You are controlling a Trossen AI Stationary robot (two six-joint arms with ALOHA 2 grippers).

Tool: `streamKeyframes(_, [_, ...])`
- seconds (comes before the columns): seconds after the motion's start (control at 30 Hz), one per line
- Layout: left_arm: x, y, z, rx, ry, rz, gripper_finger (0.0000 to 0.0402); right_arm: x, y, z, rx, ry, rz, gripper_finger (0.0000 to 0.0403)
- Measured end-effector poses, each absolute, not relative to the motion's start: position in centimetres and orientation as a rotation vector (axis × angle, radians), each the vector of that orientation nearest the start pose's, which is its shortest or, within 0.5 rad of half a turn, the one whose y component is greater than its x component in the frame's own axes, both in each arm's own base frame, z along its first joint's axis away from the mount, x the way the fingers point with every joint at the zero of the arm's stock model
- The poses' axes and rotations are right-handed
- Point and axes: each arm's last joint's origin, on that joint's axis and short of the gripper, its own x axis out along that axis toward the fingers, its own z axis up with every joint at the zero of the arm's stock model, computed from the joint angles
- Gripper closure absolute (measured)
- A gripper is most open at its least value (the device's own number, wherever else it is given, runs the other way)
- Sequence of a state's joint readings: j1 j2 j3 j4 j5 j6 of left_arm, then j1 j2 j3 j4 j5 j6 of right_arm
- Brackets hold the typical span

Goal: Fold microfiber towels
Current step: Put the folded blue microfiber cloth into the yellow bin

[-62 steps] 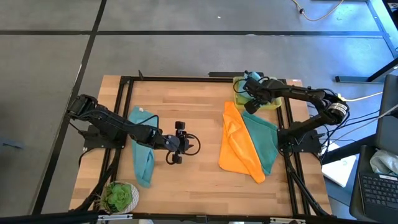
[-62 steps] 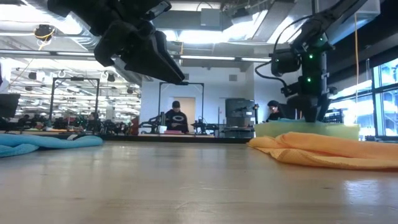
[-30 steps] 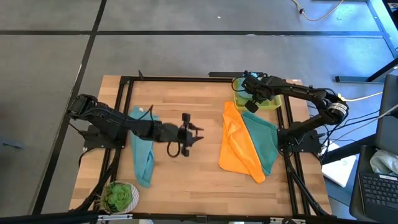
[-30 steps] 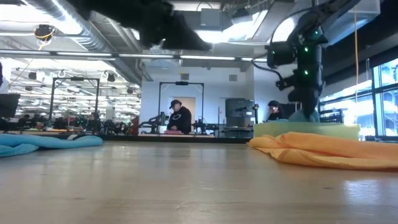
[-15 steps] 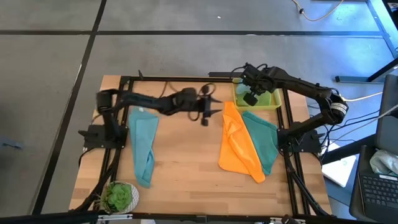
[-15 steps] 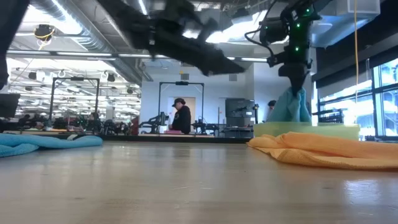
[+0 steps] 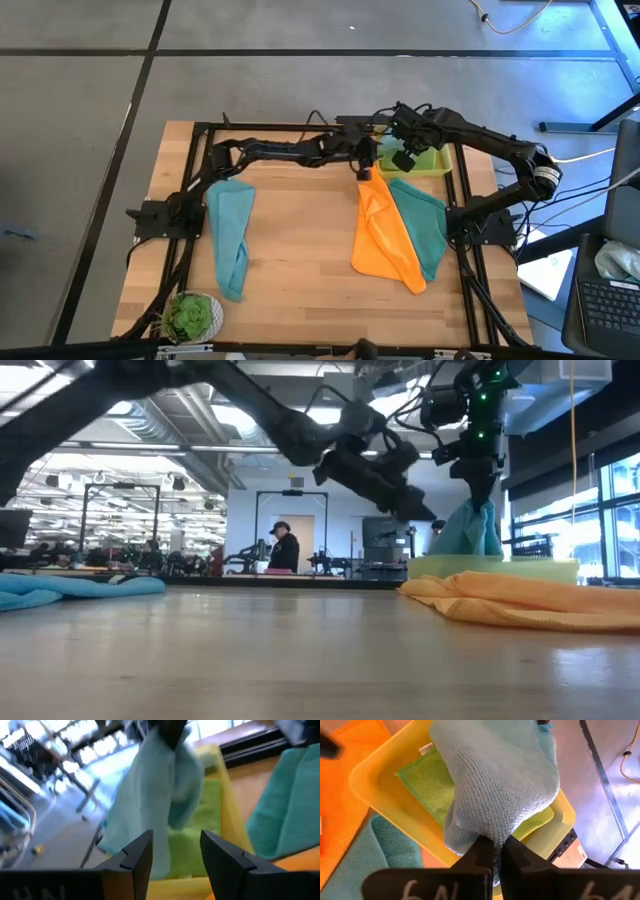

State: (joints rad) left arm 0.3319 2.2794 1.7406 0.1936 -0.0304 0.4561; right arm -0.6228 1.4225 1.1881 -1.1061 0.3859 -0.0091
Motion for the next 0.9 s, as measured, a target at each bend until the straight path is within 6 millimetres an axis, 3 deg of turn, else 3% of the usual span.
streamKeyframes(0.37, [51.0, 16.8, 23.7, 0.379, 0.388, 0.289, 0.0244, 18.1, -13.5, 31.2, 0.154, 1.172, -0.829, 0.0394])
streamKeyframes(0.63, [50.3, 18.2, 23.2, 0.234, 0.42, 0.184, 0.0244, 17.7, -12.8, 31.9, 0.161, 1.118, -0.827, 0.0392])
streamKeyframes(0.9, [50.7, 17.0, 23.8, 0.004, 0.345, 0.049, 0.0244, 17.7, -12.8, 31.9, 0.157, 1.121, -0.833, 0.0394])
